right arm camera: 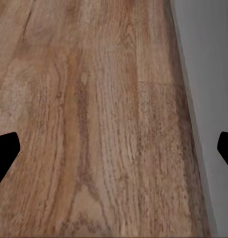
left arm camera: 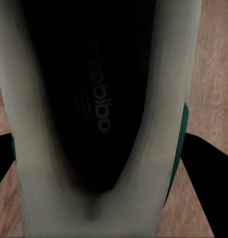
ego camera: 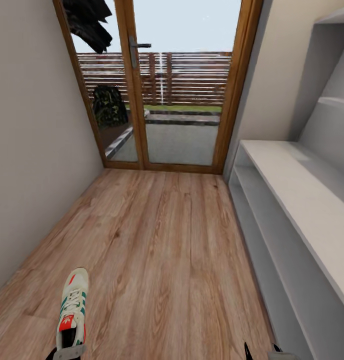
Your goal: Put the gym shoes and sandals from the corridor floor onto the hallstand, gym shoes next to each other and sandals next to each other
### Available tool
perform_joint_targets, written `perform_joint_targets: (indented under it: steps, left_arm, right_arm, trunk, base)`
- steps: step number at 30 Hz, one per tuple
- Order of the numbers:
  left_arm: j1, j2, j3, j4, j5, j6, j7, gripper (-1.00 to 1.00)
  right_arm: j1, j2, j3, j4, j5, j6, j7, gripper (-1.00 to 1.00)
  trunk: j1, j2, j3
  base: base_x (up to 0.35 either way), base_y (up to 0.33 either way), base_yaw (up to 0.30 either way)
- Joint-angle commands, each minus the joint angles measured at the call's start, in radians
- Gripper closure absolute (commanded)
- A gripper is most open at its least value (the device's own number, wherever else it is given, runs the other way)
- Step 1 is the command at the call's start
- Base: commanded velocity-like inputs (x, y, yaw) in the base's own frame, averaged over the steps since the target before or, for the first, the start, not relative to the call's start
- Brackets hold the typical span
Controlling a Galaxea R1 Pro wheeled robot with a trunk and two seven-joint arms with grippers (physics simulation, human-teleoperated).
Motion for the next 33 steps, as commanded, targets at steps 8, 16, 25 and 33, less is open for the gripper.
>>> perform_joint_targets:
  steps: [8,16,25,33]
  left_arm:
    - [-0.001,0.0,-0.001,0.001,0.001,-0.003,0.002,1.0]
    - [-0.001,0.0,-0.001,0.001,0.001,-0.003,0.002,1.0]
    - [-0.001,0.0,-0.001,0.001,0.001,-0.003,0.002,1.0]
    - [-0.001,0.001,-0.001,0.001,0.001,-0.003,0.002,1.0]
  right_arm:
    - [0.0,0.001,-0.004,0.0,0.003,-0.003,0.001,-1.0]
    - [0.0,0.0,-0.004,-0.001,0.002,-0.003,0.001,-1.0]
    - [0.0,0.0,-0.004,-0.001,0.002,-0.003,0.001,-1.0]
    - [0.0,0.0,-0.004,-0.001,0.002,-0.003,0.001,-1.0]
  trunk:
    - [0.0,0.0,-0.001]
    - [0.0,0.0,-0.001]
    - [0.0,0.0,-0.001]
    - [0.0,0.0,-0.001]
  base:
    - [0.338,0.033,0.257]
    - [0.338,0.002,0.059]
    - [0.338,0.0,0.002]
    - [0.338,0.0,0.0]
